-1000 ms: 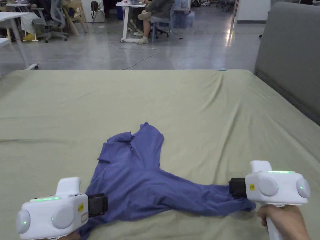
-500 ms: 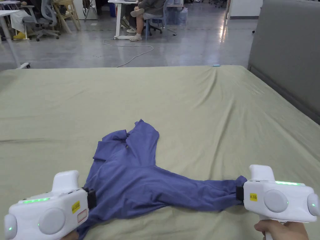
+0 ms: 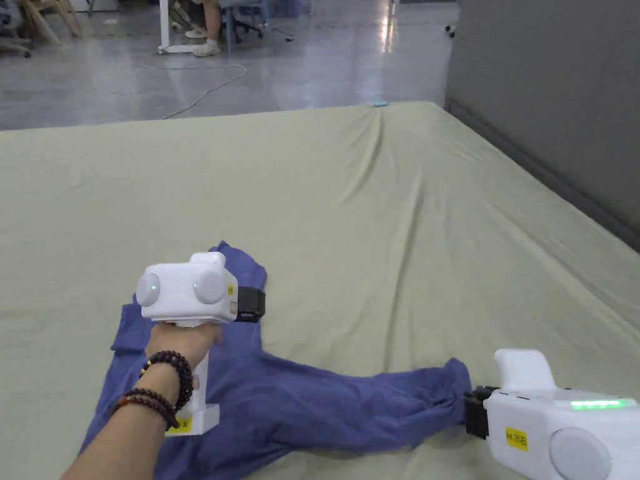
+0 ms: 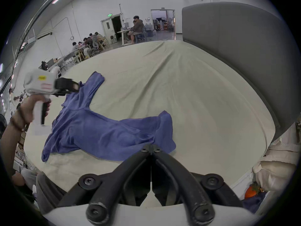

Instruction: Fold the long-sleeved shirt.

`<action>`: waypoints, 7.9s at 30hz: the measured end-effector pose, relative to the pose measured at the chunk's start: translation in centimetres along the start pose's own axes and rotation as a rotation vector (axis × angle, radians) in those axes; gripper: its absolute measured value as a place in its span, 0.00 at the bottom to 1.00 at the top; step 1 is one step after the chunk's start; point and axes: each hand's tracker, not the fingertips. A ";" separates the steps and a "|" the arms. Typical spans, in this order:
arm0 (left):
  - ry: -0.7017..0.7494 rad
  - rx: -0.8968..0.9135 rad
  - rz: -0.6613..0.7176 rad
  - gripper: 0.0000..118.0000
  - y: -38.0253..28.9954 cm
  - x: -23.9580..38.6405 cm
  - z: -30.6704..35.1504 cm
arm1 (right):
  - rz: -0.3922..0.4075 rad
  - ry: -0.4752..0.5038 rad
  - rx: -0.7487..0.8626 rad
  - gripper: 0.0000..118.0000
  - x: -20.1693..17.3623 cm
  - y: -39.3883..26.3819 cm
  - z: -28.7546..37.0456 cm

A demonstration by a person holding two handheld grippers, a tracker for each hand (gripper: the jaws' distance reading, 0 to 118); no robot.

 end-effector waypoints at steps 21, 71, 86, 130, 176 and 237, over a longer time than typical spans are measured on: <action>-0.052 0.053 0.000 0.00 -0.4 -0.2 3.5 | -0.021 -0.070 -0.155 0.25 0.9 4.6 -10.8; 0.072 0.361 0.215 0.00 6.7 -12.3 12.4 | 0.009 0.012 0.168 0.04 -6.6 26.7 -14.6; 0.118 0.382 0.214 0.00 -11.6 -8.5 21.4 | 0.084 0.001 0.154 0.04 -5.0 11.8 -3.4; -0.034 0.283 0.186 0.00 -21.7 -7.6 22.5 | 0.113 -0.059 -0.269 0.70 -2.8 3.3 -11.7; 0.006 0.520 0.042 0.00 14.4 -12.4 28.8 | 0.247 -0.025 0.333 0.03 -6.3 29.7 4.0; 0.157 0.082 0.204 0.00 -25.7 -9.1 20.9 | 0.289 0.060 -0.189 0.03 -1.5 3.4 -5.5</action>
